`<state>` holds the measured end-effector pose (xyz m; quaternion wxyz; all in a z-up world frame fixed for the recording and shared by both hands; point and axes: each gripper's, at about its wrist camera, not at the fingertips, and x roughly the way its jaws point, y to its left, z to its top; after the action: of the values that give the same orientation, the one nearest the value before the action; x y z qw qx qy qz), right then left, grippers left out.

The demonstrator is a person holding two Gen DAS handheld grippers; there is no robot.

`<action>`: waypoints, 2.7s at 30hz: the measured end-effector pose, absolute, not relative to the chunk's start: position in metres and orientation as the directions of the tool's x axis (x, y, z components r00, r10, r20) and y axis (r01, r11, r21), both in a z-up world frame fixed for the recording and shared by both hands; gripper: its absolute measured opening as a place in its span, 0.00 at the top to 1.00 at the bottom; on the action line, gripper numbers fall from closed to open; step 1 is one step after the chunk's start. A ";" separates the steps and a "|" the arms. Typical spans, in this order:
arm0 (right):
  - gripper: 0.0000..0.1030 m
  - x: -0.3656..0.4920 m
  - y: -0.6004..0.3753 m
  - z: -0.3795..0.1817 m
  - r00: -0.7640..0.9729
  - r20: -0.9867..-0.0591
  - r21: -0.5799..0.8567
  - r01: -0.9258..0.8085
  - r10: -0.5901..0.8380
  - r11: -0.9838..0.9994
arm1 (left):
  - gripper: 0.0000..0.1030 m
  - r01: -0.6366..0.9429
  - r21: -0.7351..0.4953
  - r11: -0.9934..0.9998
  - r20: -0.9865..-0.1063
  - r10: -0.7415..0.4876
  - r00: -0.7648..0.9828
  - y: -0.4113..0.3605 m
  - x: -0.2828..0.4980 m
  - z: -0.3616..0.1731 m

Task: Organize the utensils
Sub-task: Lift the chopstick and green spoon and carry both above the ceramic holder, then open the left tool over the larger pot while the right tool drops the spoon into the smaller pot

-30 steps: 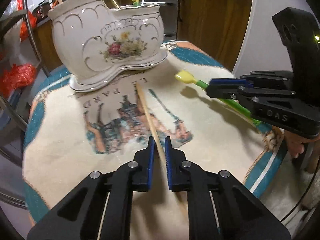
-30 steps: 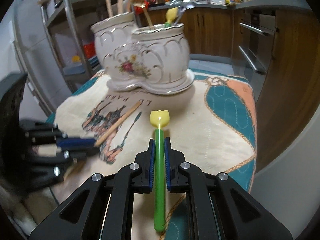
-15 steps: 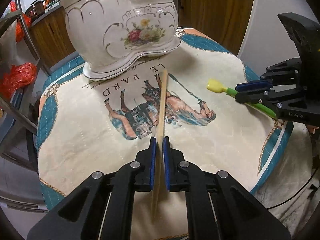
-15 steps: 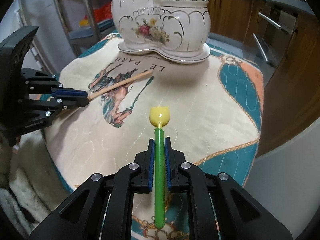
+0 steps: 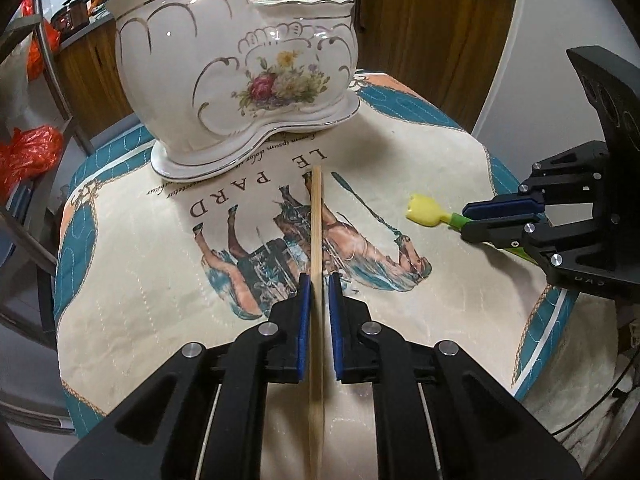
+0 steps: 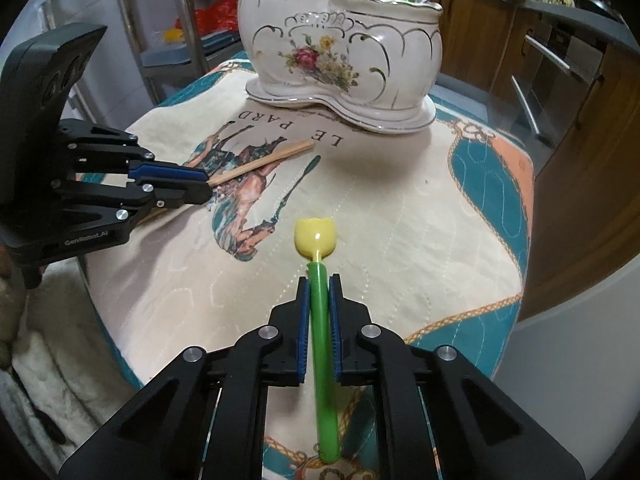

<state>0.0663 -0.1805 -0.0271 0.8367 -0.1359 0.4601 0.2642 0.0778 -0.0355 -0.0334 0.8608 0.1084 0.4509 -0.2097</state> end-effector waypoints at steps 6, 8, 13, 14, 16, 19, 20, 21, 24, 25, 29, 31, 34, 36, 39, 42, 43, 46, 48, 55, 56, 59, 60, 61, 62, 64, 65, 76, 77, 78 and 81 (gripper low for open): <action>0.90 0.064 -0.182 -0.012 0.502 -0.784 0.017 -0.569 0.365 0.822 | 0.94 0.475 0.023 0.880 -0.774 -0.285 0.566 -0.027 0.068 -0.022; 0.90 0.062 -0.183 -0.002 0.541 -0.746 0.012 -0.572 0.388 0.820 | 0.94 0.471 0.015 0.882 -0.737 -0.308 0.601 -0.018 0.064 -0.012; 0.90 0.066 -0.187 0.025 0.630 -0.636 0.022 -0.562 0.446 0.827 | 0.94 0.460 -0.001 0.888 -0.608 -0.365 0.705 0.006 0.054 0.020; 0.90 0.068 -0.188 0.032 0.650 -0.607 0.027 -0.557 0.457 0.830 | 0.94 0.457 -0.002 0.889 -0.572 -0.376 0.729 0.011 0.053 0.028; 0.90 0.072 -0.191 0.043 0.679 -0.559 0.044 -0.549 0.476 0.835 | 0.94 0.438 -0.001 0.899 -0.515 -0.376 0.770 0.020 0.053 0.042; 0.90 0.083 -0.196 0.062 0.728 -0.474 0.078 -0.525 0.494 0.848 | 0.94 0.401 -0.034 0.916 -0.432 -0.375 0.820 0.032 0.066 0.063; 0.90 0.088 -0.198 0.068 0.745 -0.446 0.092 -0.513 0.496 0.853 | 0.94 0.391 -0.048 0.919 -0.410 -0.375 0.831 0.035 0.071 0.069; 0.90 0.092 -0.199 0.073 0.755 -0.428 0.103 -0.505 0.497 0.857 | 0.94 0.383 -0.062 0.922 -0.388 -0.376 0.841 0.038 0.075 0.074; 0.90 0.114 -0.199 0.086 0.765 -0.387 0.149 -0.498 0.514 0.854 | 0.94 0.372 -0.106 0.922 -0.333 -0.386 0.861 0.044 0.095 0.092; 0.90 0.120 -0.199 0.088 0.767 -0.379 0.156 -0.498 0.518 0.853 | 0.94 0.373 -0.114 0.921 -0.322 -0.390 0.863 0.045 0.102 0.096; 0.90 0.139 -0.197 0.095 0.788 -0.320 0.206 -0.484 0.526 0.850 | 0.94 0.362 -0.154 0.919 -0.241 -0.390 0.889 0.046 0.120 0.114; 0.90 0.149 -0.196 0.097 0.810 -0.275 0.229 -0.468 0.518 0.853 | 0.94 0.328 -0.172 0.929 -0.200 -0.359 0.912 0.043 0.130 0.122; 0.90 0.158 -0.196 0.098 0.834 -0.221 0.260 -0.449 0.505 0.855 | 0.94 0.291 -0.200 0.935 -0.147 -0.322 0.935 0.038 0.145 0.127; 0.90 0.164 -0.196 0.098 0.857 -0.179 0.267 -0.431 0.484 0.862 | 0.94 0.273 -0.206 0.940 -0.105 -0.299 0.949 0.035 0.152 0.129; 0.90 0.172 -0.197 0.096 0.872 -0.142 0.283 -0.417 0.468 0.864 | 0.94 0.243 -0.200 0.949 -0.059 -0.259 0.964 0.026 0.162 0.129; 0.90 0.182 -0.195 0.090 0.881 -0.142 0.277 -0.403 0.452 0.872 | 0.94 0.218 -0.202 0.955 -0.048 -0.231 0.972 0.020 0.172 0.122; 0.90 0.182 -0.194 0.090 0.884 -0.137 0.273 -0.400 0.447 0.875 | 0.94 0.206 -0.200 0.958 -0.040 -0.218 0.975 0.019 0.173 0.119; 0.90 0.184 -0.190 0.083 0.893 -0.117 0.251 -0.396 0.433 0.883 | 0.94 0.193 -0.182 0.964 -0.029 -0.202 0.979 0.014 0.173 0.113; 0.90 0.185 -0.187 0.080 0.895 -0.122 0.235 -0.395 0.430 0.888 | 0.94 0.192 -0.162 0.968 -0.029 -0.200 0.979 0.012 0.172 0.109; 0.90 0.176 -0.186 0.069 0.889 -0.147 0.200 -0.402 0.433 0.894 | 0.94 0.185 -0.109 0.977 -0.036 -0.189 0.981 0.017 0.145 0.096; 0.90 0.174 -0.186 0.067 0.889 -0.150 0.195 -0.401 0.432 0.895 | 0.94 0.186 -0.106 0.977 -0.045 -0.192 0.980 0.018 0.143 0.094; 0.90 0.168 -0.186 0.063 0.888 -0.154 0.187 -0.404 0.433 0.896 | 0.94 0.185 -0.108 0.977 -0.084 -0.194 0.977 0.022 0.137 0.090; 0.90 0.167 -0.187 0.061 0.887 -0.161 0.190 -0.402 0.432 0.896 | 0.94 0.182 -0.111 0.977 -0.097 -0.192 0.977 0.024 0.136 0.088; 0.90 0.167 -0.187 0.060 0.886 -0.168 0.195 -0.399 0.431 0.896 | 0.94 0.177 -0.115 0.977 -0.122 -0.191 0.974 0.025 0.136 0.085; 0.90 0.166 -0.188 0.059 0.885 -0.176 0.199 -0.396 0.430 0.896 | 0.94 0.174 -0.119 0.978 -0.148 -0.190 0.971 0.027 0.137 0.082; 0.90 0.163 -0.193 0.055 0.888 -0.190 0.206 -0.380 0.418 0.902 | 0.94 0.165 -0.121 0.979 -0.179 -0.185 0.966 0.029 0.138 0.078; 0.90 0.163 -0.193 0.054 0.887 -0.196 0.210 -0.378 0.417 0.902 | 0.94 0.163 -0.117 0.980 -0.192 -0.183 0.964 0.029 0.138 0.076; 0.73 0.165 -0.204 0.039 0.867 -0.275 0.254 -0.351 0.415 0.901 | 0.89 0.159 -0.075 0.984 -0.235 -0.173 0.956 0.025 0.137 0.067; 0.73 0.164 -0.205 0.039 0.867 -0.274 0.260 -0.350 0.417 0.900 | 0.83 0.157 -0.069 0.985 -0.231 -0.169 0.958 0.024 0.135 0.067; 0.73 0.163 -0.206 0.038 0.869 -0.274 0.261 -0.346 0.413 0.901 | 0.76 0.152 -0.065 0.986 -0.225 -0.163 0.961 0.025 0.133 0.067; 0.73 0.154 -0.213 0.039 0.879 -0.264 0.259 -0.331 0.397 0.907 | 0.61 0.152 -0.076 0.986 -0.210 -0.164 0.964 0.029 0.124 0.067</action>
<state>0.1536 -0.2128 0.0388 0.9637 0.1037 0.1575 0.1889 0.1243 0.0285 0.0673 0.9905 -0.0295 0.1083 -0.0797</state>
